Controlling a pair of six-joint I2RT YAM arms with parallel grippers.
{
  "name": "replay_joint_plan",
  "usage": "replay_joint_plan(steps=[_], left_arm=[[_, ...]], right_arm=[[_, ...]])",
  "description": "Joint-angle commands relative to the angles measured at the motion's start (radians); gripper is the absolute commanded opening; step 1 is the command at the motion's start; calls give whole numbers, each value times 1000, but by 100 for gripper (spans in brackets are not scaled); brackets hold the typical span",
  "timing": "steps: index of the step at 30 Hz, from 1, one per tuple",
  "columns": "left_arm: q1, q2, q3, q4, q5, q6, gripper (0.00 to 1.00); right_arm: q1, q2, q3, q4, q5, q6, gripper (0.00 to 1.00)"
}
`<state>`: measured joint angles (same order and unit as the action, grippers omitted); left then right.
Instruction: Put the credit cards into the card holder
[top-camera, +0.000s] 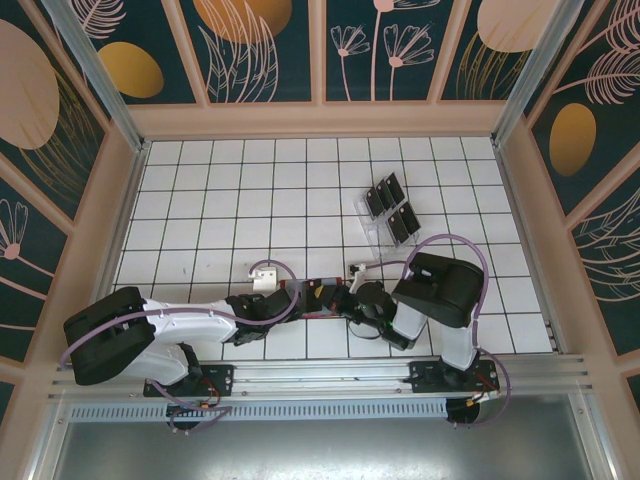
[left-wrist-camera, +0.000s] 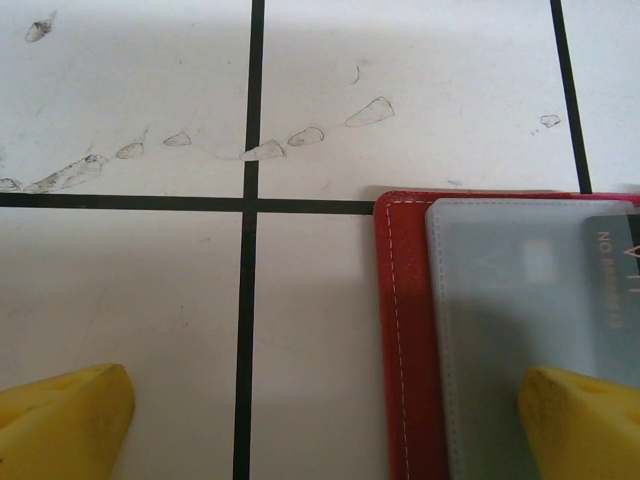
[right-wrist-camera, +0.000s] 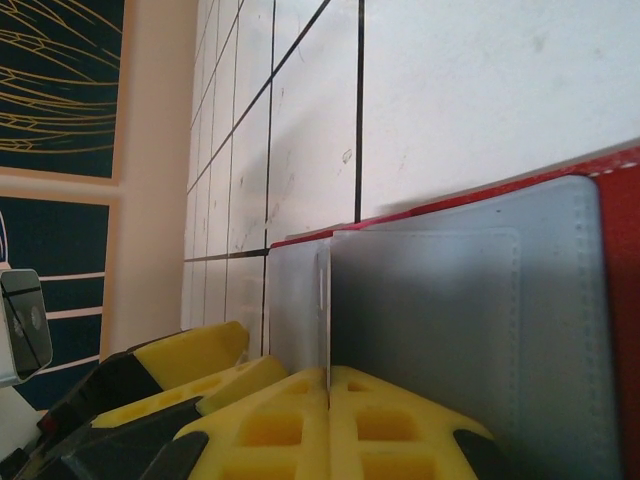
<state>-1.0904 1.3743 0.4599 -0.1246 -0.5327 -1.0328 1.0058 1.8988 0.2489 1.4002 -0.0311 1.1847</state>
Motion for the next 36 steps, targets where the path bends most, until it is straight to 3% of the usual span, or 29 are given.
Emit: replay_joint_plan(steps=[1,8,12,19,27,36], left_arm=[[6,6,-27,-64,19,17,98],[7,-15,-20,-71,13,13,98],[7,-51,-14,-89,-1,-1,99],[10,-118,-4,-161,-44,-32,99],[78,-159,-23,-189,-27,-31,99],[103,-132,-47,-180,2,-36,99]], right_arm=[[4,8,7,-89,-16,-5,0],[-5,-9,10,-122,-36,-13,2],[-16,-80,26,-241,-44,-52,24],[-34,-236,137,-618,-32,-181,39],[-35,-291,315,-1021,23,-320,41],[-29,-265,391,-1154,40,-360,41]])
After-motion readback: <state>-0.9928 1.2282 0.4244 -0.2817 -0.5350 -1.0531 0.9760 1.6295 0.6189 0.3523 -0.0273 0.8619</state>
